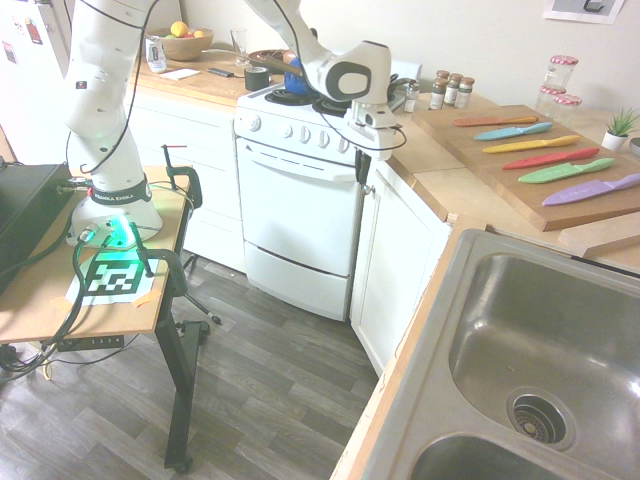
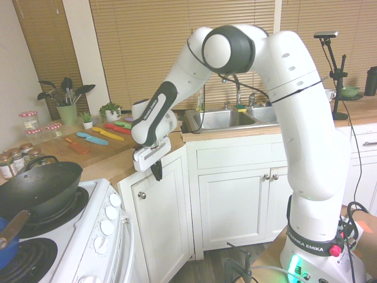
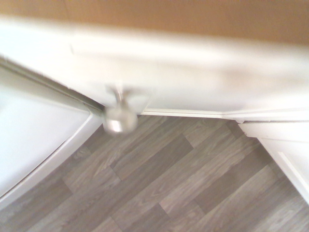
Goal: Close the cabinet
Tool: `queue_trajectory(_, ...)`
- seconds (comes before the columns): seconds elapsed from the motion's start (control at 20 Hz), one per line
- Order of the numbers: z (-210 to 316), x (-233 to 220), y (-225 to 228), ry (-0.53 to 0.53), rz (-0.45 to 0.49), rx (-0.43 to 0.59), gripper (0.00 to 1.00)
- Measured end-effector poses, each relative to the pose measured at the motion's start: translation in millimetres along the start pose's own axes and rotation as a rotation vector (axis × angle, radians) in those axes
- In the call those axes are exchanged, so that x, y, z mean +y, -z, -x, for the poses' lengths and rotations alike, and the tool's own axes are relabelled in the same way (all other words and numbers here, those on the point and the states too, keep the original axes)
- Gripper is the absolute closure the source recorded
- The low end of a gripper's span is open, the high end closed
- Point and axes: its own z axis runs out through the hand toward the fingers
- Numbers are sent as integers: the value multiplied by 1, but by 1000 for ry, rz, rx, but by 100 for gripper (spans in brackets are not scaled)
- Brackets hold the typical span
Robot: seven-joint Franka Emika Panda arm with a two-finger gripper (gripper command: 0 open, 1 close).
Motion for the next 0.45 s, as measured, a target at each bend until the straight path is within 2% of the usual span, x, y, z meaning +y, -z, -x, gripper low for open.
queue_trajectory(0.15, 12, 48, -7, -42, -42, 10, 100)
queue_trajectory(0.45, 46, 191, -50, -162, -148, -36, 100)
